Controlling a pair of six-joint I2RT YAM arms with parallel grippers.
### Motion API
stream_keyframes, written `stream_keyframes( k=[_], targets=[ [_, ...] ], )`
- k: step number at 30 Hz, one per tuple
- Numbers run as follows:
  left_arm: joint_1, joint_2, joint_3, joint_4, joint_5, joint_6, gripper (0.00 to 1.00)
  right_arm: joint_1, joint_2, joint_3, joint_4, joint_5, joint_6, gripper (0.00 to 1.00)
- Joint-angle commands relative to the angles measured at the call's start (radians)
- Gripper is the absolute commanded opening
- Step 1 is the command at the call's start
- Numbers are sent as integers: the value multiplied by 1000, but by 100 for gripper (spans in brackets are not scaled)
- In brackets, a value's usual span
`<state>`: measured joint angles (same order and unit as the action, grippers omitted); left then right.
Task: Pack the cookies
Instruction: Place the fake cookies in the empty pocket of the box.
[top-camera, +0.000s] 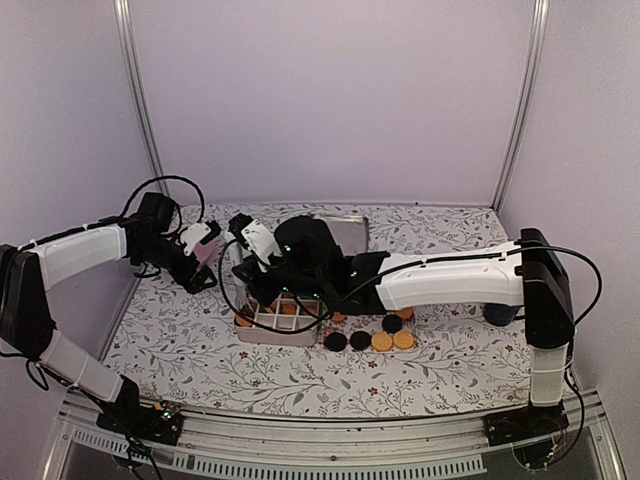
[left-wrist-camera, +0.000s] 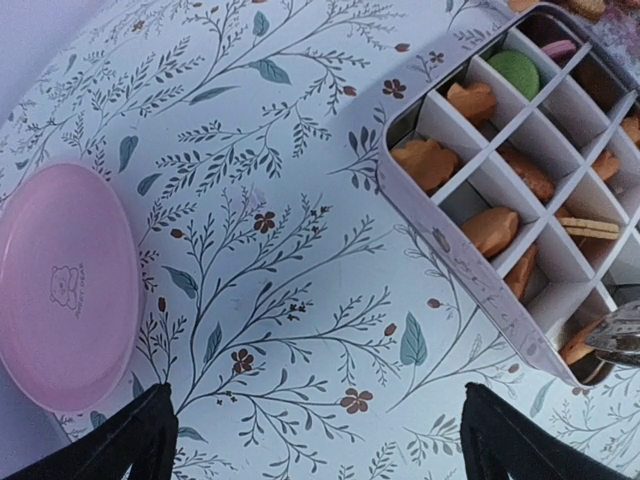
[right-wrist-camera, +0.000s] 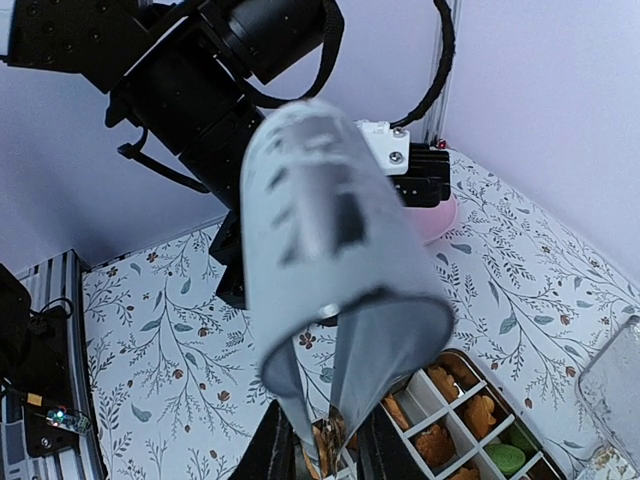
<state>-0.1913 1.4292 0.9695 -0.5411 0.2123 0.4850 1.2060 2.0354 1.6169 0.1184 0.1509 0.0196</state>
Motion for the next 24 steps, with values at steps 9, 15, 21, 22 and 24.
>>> stream_keyframes(
  k=[9, 15, 21, 22, 24],
  targets=[
    [7, -3, 21, -14, 27, -3, 99, 7, -47, 21, 26, 35, -7, 27],
    [7, -3, 18, -14, 29, -3, 99, -21, -146, -61, 42, 70, 17, 26],
    [6, -6, 21, -14, 39, -6, 99, -82, -327, -270, 50, 148, 66, 26],
    [6, -7, 21, -15, 41, -6, 99, -90, -357, -309, 52, 163, 72, 27],
    [6, -6, 21, -16, 43, -6, 99, -106, -412, -380, 52, 193, 89, 27]
  ],
)
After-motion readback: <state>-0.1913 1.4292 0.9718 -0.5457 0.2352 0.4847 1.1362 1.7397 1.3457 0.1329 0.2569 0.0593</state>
